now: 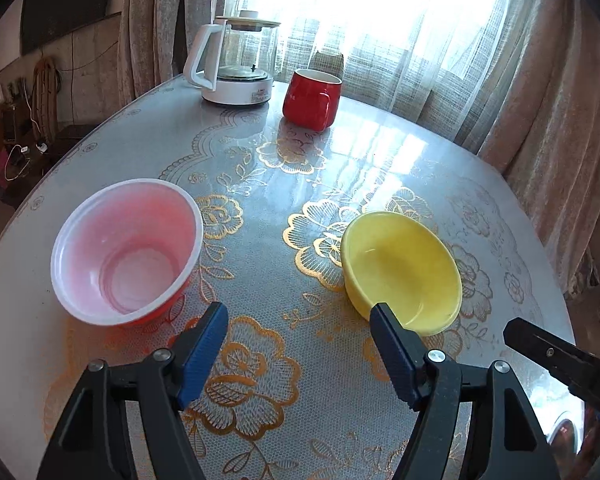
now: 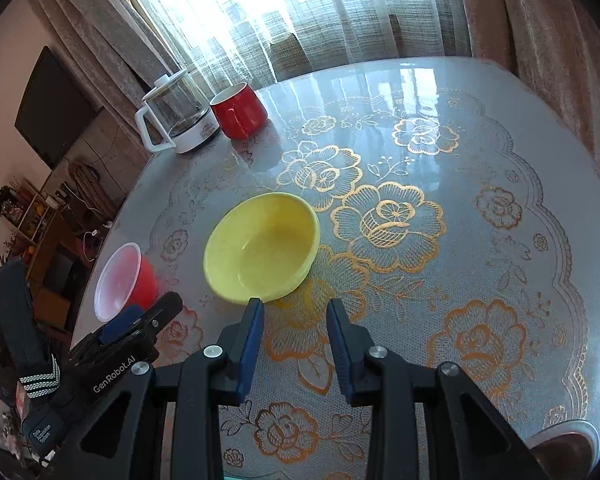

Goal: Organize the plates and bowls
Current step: 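Close both grippers on the yellow bowl rim, then lift the yellow bowl and lower it into the steel bowl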

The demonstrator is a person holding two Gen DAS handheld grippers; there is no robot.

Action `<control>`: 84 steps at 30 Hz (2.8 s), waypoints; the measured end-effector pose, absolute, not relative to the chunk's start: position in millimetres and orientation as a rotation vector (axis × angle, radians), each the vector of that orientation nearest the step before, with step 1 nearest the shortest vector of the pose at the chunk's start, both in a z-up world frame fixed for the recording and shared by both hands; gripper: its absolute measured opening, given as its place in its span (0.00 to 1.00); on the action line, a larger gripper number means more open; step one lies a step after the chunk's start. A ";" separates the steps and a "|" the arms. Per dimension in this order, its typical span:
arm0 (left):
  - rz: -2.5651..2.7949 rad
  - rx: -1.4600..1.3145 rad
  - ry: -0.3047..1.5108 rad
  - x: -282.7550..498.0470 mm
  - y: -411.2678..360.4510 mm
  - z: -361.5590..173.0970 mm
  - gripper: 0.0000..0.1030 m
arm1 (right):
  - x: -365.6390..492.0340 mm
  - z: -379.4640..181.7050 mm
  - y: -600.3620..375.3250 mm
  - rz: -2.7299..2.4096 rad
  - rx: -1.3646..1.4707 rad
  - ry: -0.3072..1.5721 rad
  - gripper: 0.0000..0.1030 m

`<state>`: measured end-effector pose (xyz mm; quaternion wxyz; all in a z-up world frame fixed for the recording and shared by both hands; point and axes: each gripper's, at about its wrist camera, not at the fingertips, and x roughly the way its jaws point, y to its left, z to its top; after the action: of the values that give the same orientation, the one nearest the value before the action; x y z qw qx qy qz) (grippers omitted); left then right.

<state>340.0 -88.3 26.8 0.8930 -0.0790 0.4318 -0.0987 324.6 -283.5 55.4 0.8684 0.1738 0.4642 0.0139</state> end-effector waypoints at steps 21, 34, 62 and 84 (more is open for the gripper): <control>-0.454 -0.246 0.952 367.8 -106.6 -8.4 0.39 | 394.6 -4.8 -288.8 -0.015 0.483 1.101 0.14; -0.528 -0.300 1.005 360.6 -103.4 -5.6 0.12 | 362.2 8.8 -277.6 -0.024 0.485 1.089 0.11; -0.881 -0.201 0.892 265.7 -167.3 83.1 0.11 | 189.8 78.3 -324.3 -0.129 0.734 0.756 0.10; -1.089 0.069 0.979 169.4 -247.6 66.5 0.15 | 68.7 67.6 -373.9 -0.293 0.785 0.758 0.10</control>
<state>169.4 -247.6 66.5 0.7431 0.0314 0.4470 -0.4970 68.7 -373.9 67.6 0.8446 0.3720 0.3592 -0.1388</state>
